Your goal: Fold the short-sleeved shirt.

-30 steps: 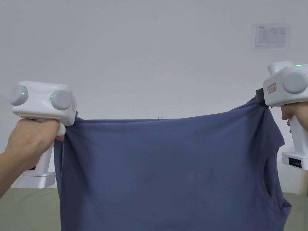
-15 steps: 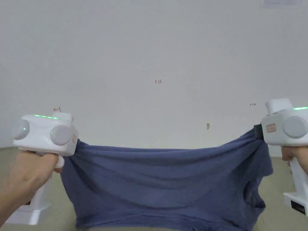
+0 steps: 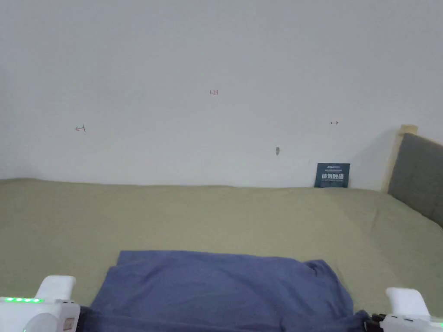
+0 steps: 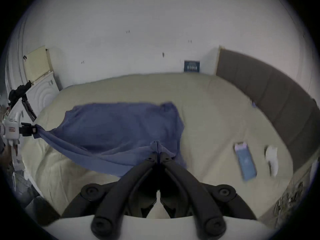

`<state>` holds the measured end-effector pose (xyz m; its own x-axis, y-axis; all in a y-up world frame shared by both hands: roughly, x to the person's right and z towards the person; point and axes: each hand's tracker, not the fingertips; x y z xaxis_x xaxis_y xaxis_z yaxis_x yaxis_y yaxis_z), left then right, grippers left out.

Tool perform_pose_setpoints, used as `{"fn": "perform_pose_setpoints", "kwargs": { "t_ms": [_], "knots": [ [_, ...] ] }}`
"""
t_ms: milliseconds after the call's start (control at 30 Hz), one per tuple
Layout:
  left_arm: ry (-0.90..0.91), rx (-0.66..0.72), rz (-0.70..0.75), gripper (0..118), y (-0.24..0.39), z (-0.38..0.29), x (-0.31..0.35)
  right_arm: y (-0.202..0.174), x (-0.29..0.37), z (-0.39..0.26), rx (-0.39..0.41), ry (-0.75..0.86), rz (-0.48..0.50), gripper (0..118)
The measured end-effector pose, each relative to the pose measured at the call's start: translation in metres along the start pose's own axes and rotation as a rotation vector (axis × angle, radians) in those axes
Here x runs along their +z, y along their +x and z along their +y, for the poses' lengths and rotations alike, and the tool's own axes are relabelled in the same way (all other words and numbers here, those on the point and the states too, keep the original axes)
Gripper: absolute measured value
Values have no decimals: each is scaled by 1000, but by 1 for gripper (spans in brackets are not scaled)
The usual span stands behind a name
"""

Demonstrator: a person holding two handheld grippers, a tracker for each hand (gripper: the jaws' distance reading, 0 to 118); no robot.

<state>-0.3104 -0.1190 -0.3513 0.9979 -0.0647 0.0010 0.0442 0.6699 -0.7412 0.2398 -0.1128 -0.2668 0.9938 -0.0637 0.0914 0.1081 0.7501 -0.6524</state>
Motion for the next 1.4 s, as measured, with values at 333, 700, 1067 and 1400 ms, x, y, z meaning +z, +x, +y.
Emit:
{"fn": "perform_pose_setpoints", "kwargs": {
  "t_ms": [333,700,1067,1400],
  "knots": [
    [5,-6,-26,2,-28,-117,62,16,69,-115,-64,-44,21,0],
    [-53,19,-62,3,-28,-148,63,17,67,-147,-53,-104,21,0],
    [-14,109,-65,101,-41,-149,88,18,83,-141,-41,-64,-28,102],
    [6,76,-61,0,-48,-152,97,23,90,-147,-60,-50,-35,0]
  ]
}}
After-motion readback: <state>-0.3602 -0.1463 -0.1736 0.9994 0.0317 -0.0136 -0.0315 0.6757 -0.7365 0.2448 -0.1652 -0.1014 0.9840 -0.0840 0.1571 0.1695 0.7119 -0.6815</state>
